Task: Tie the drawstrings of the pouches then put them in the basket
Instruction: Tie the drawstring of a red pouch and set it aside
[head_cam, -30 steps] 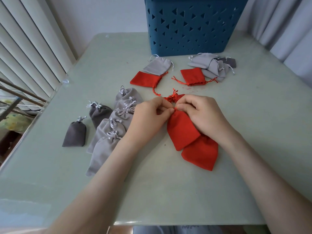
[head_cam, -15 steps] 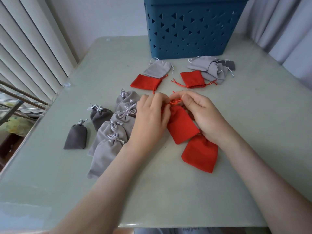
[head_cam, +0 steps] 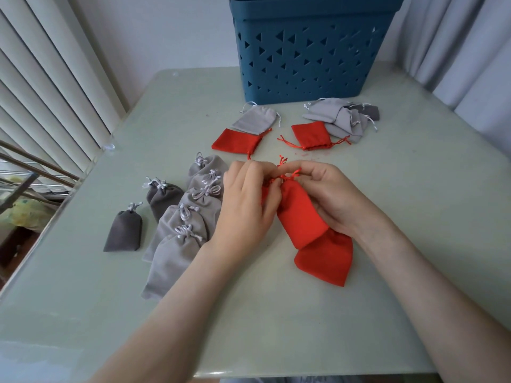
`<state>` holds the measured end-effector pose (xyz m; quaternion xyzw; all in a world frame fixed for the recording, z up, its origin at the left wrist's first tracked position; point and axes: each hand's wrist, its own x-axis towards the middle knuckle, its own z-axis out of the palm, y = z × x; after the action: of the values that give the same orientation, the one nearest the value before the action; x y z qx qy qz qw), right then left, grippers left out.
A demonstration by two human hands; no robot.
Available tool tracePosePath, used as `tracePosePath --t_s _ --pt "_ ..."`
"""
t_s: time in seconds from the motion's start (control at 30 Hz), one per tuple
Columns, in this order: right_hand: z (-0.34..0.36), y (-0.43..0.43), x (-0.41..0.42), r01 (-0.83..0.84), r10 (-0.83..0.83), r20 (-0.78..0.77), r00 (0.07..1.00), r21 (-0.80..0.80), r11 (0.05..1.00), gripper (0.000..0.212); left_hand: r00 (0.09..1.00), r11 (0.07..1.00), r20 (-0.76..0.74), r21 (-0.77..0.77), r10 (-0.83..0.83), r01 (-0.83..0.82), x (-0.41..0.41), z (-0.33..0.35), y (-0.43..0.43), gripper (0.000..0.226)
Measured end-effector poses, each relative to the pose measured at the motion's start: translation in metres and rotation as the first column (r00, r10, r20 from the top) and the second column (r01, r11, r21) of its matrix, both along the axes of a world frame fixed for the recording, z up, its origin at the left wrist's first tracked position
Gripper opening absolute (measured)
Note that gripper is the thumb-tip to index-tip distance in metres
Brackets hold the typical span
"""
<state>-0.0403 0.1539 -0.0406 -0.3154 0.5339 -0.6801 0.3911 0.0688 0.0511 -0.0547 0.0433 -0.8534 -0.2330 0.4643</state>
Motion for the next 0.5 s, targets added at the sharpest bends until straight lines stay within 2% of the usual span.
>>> tracePosePath --t_s 0.27,0.4,0.5 --pt "-0.0003 -0.0013 0.0036 0.098 -0.103 -0.244 0.964 -0.034 0.995 0.024 1.0 0.999 -0.014 0.03 0.025 -0.025 0.0004 -0.0006 -0.0009 0.008" --pt "0.0001 -0.0025 0.006 0.103 -0.11 -0.286 0.952 -0.041 0.994 0.031 1.0 1.0 -0.011 0.026 0.001 -0.001 -0.0001 -0.0008 -0.0016 0.007" --pt "-0.0004 -0.0028 0.0067 0.129 -0.135 -0.275 0.952 -0.039 0.991 0.025 1.0 0.999 0.009 0.034 -0.003 0.003 -0.0011 -0.0017 -0.0011 0.006"
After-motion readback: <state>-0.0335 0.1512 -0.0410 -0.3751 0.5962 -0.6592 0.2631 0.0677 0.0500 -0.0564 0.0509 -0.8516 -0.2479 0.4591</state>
